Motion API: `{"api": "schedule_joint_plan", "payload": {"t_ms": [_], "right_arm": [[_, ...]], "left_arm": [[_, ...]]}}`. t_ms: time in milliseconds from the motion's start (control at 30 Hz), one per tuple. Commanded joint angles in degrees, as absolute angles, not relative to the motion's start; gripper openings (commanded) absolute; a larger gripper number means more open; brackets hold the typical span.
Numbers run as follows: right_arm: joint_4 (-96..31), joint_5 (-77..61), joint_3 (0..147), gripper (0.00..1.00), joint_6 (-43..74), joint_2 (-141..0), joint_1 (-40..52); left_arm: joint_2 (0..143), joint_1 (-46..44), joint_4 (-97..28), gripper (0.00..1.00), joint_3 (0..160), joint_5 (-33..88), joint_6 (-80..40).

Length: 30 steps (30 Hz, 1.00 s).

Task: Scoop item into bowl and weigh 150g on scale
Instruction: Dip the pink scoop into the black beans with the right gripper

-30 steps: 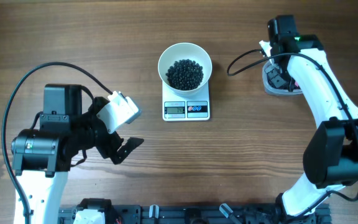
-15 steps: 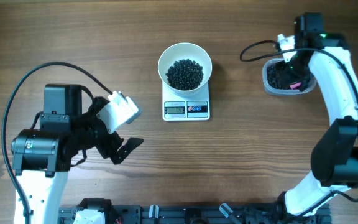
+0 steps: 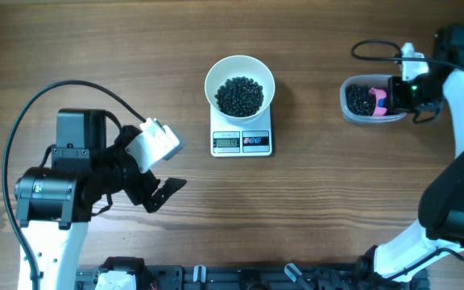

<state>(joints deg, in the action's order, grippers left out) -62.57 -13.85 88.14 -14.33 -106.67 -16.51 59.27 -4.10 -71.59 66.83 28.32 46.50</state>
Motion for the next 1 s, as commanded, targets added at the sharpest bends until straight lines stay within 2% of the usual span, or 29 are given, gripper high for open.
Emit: {"api": "schedule_joint_plan", "payload": {"t_ms": [0, 233, 600, 967], "right_arm": [[-63.77, -23.29, 88.29, 0.04, -13.26, -107.13, -19.7], [-64.45, -25.98, 87.18, 0.04, -12.51, -107.15, -24.25], [-60.34, -31.86, 81.03, 0.04, -12.62, -107.46, -24.62], [-59.61, -39.57, 80.95, 0.04, -10.61, -107.46, -27.79]], "left_arm": [[59.22, -4.34, -71.42, 1.0, 67.9, 28.38, 47.79], [59.22, -4.34, -71.4, 1.0, 67.9, 28.38, 47.79], [59.22, -4.34, -71.42, 1.0, 67.9, 28.38, 47.79], [59.22, -4.34, -71.42, 1.0, 67.9, 28.38, 47.79]]}}
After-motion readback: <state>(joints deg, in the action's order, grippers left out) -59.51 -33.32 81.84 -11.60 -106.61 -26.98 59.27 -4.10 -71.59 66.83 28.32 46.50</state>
